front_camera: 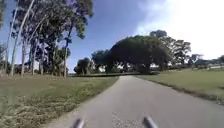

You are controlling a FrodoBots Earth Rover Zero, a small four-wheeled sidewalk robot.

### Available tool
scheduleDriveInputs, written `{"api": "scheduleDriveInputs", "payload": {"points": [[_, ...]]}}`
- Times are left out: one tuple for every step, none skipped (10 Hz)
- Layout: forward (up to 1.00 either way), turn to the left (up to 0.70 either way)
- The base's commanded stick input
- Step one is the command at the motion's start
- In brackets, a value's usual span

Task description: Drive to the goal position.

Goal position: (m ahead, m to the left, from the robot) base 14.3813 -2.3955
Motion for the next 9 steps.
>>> {"api": "scheduleDriveInputs", "payload": {"points": [[0.85,0.0],[0.85,0.0],[0.85,0.0],[0.85,0.0],[0.85,0.0],[0.85,0.0],[0.85,0.0],[0.85,0.0],[0.85,0.0]]}}
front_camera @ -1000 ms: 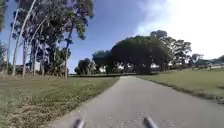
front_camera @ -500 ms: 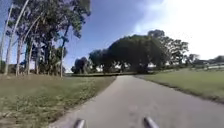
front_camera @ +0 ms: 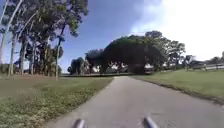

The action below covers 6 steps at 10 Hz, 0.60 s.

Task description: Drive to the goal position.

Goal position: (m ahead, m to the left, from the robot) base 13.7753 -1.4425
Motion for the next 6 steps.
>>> {"api": "scheduleDriveInputs", "payload": {"points": [[0.85,0.0],[0.85,0.0],[0.85,0.0],[0.85,0.0],[0.85,0.0],[0.85,0.0]]}}
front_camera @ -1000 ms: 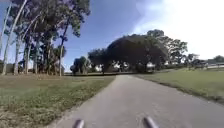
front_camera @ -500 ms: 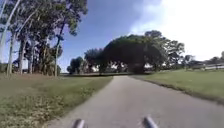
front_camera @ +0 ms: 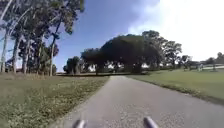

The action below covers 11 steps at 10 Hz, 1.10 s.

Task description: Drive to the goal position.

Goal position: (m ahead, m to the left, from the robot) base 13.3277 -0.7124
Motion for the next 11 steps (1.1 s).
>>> {"api": "scheduleDriveInputs", "payload": {"points": [[0.85,0.0],[0.85,0.0],[0.85,0.0],[0.85,0.0],[0.85,0.0],[0.85,0.0],[0.85,0.0],[0.85,0.0],[0.85,0.0],[0.85,0.0],[0.85,0.0]]}}
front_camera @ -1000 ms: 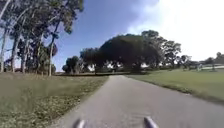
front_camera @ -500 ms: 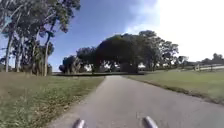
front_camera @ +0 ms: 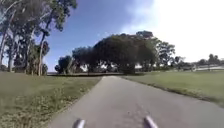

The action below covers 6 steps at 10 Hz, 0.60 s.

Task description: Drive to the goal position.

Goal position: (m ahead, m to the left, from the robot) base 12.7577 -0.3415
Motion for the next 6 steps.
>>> {"api": "scheduleDriveInputs", "payload": {"points": [[0.85,0.0],[0.85,0.0],[0.85,0.0],[0.85,0.04],[0.85,0.34],[0.85,0.34]]}}
